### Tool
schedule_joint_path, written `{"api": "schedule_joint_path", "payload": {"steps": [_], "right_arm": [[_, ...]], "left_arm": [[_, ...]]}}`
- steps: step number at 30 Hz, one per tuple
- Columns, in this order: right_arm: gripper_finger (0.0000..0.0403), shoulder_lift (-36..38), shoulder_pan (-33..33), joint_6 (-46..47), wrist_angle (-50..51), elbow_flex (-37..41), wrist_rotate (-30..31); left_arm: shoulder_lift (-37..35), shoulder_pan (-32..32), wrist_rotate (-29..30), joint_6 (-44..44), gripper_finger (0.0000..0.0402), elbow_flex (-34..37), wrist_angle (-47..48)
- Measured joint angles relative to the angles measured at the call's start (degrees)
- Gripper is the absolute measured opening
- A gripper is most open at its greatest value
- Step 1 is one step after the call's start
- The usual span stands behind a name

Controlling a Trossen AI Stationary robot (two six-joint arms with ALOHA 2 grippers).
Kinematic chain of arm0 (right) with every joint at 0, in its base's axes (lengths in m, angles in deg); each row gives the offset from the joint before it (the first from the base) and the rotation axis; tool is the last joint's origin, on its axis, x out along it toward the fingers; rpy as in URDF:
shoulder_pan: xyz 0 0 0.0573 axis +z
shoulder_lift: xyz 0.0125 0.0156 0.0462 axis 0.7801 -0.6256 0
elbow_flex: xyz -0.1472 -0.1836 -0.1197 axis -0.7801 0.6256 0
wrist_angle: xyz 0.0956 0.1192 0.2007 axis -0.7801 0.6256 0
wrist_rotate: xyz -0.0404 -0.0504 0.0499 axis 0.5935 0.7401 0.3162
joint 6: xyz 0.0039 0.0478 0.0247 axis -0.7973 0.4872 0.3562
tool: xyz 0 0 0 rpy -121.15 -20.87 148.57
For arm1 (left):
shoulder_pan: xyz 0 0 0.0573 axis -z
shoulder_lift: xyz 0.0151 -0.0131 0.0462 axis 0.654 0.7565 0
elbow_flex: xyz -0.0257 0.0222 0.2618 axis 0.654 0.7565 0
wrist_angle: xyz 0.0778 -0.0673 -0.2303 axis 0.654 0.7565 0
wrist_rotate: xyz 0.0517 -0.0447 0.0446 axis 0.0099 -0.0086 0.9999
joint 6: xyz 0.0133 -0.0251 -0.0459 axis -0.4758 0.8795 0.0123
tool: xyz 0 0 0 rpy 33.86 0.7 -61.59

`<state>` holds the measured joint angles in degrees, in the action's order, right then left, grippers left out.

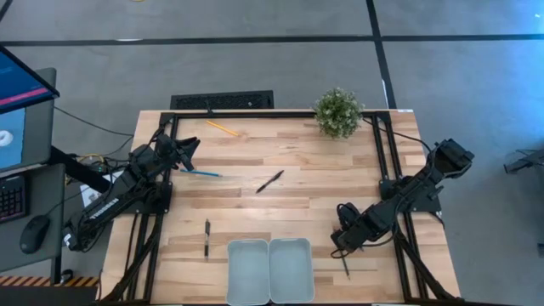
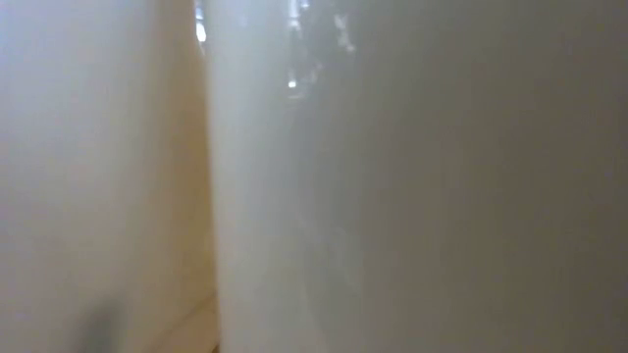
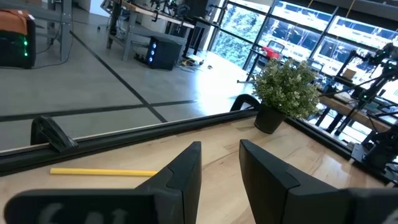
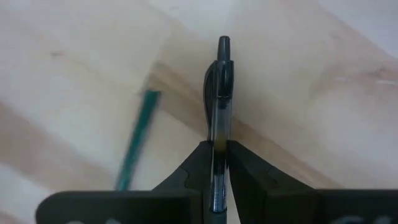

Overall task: Sort pens & pencils
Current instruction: Put the right black pen into the right gray bin

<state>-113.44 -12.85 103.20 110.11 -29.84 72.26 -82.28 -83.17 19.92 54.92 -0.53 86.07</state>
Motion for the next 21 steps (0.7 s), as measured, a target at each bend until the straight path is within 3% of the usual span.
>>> {"api": "schedule_joint_path", "payload": {"steps": [21], "right_arm": [[0.0072, 0.2, -10.1, -23.0, -0.1, -16.1, 0.2]], "left_arm": [[0.0, 0.0, 0.0, 0.0, 0.0098, 0.0, 0.0]]}}
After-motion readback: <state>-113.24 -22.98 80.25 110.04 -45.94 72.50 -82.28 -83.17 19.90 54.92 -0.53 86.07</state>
